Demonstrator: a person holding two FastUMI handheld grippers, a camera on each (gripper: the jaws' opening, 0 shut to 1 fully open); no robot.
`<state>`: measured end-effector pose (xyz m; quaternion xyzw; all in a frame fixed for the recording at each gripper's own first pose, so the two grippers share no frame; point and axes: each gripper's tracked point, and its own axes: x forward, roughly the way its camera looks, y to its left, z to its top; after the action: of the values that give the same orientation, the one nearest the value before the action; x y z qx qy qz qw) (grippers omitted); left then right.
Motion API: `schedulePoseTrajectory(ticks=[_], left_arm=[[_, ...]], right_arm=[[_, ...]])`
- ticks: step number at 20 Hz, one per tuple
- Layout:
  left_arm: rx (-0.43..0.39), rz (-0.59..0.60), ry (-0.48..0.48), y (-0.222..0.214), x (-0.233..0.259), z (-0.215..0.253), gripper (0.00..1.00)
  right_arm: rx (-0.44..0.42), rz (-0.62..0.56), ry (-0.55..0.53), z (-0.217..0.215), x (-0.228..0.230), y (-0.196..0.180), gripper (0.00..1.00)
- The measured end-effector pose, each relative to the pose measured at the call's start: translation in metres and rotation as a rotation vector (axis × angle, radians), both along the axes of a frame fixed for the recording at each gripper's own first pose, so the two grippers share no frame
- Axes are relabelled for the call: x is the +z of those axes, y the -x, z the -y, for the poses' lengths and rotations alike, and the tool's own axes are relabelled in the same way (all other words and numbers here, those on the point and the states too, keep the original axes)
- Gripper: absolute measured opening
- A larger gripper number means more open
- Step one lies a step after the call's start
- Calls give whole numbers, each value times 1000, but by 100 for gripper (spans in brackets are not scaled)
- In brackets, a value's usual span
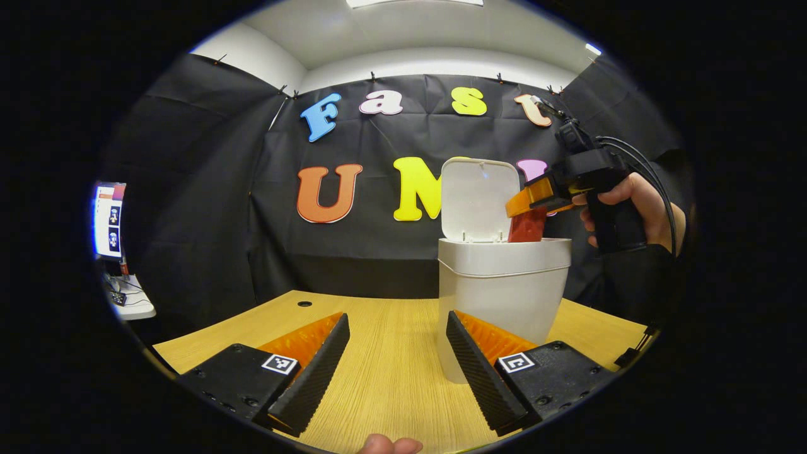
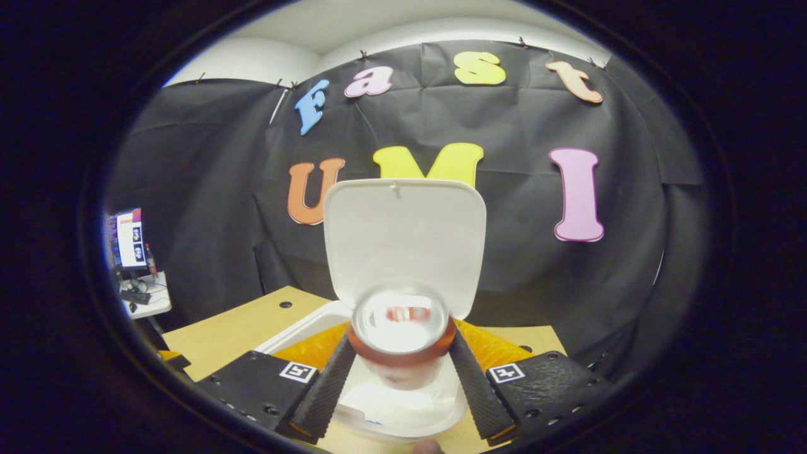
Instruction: Press the lid of the desktop garbage bin to open it, pick up the crumpled paper on the desktop and throw it into the bin, then pick up the pop can on the desktop and drop it into the bin, and finally close the garbage bin lid.
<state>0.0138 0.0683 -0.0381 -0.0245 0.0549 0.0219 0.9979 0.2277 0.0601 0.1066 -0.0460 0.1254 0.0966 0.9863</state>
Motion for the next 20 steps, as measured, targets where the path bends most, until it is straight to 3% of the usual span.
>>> schedulePoseTrajectory(ticks=[11,16,20], left_arm=[[-15,-22,1,0,-6,2,99],[-21,-17,7,0,-4,2,99],[-29,-30,32,1,-7,3,99]], right_arm=[[2,66,17,-8,18,9,88],[-4,203,37,-12,60,12,97],[-17,291,21,-17,102,4,95]])
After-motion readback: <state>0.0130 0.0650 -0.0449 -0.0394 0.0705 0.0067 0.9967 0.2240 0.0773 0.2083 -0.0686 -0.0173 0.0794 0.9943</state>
